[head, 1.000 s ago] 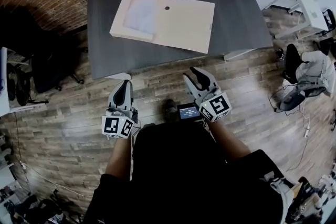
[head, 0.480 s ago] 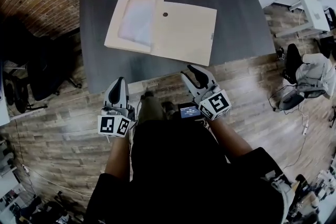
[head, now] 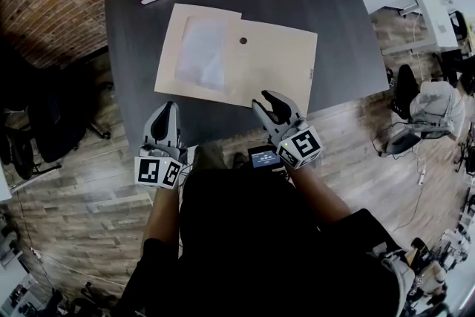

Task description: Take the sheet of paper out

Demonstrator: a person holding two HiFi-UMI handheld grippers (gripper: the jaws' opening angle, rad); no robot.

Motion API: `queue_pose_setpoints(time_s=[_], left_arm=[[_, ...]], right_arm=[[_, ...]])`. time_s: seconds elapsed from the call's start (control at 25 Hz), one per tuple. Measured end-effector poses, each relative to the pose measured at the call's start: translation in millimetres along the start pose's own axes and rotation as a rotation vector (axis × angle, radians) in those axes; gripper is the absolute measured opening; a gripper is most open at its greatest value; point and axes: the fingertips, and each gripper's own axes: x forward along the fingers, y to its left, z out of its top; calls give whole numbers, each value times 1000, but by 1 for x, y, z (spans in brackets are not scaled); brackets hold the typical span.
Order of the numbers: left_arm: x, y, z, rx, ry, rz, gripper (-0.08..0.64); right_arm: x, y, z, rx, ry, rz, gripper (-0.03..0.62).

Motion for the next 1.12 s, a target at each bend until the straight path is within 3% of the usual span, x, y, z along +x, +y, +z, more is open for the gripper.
queue_pose_setpoints(time_s=[0.2, 0.4, 0.52, 0.88, 1.12], left_arm=[[27, 37, 10, 33, 25, -25, -5], [47, 64, 3, 106, 65, -43, -3], [59, 79, -10, 110, 85, -41, -5], [82, 117, -37, 78, 131, 53, -3], [89, 140, -54, 60, 179, 117, -5]], right_arm=[[54, -2, 10, -55, 24, -6, 135], [93, -13, 10, -104, 83, -14, 135], [115, -22, 4, -131, 115, -7, 135], [176, -55, -38, -131, 236, 72, 135], [211, -73, -86, -229, 380, 157, 135]])
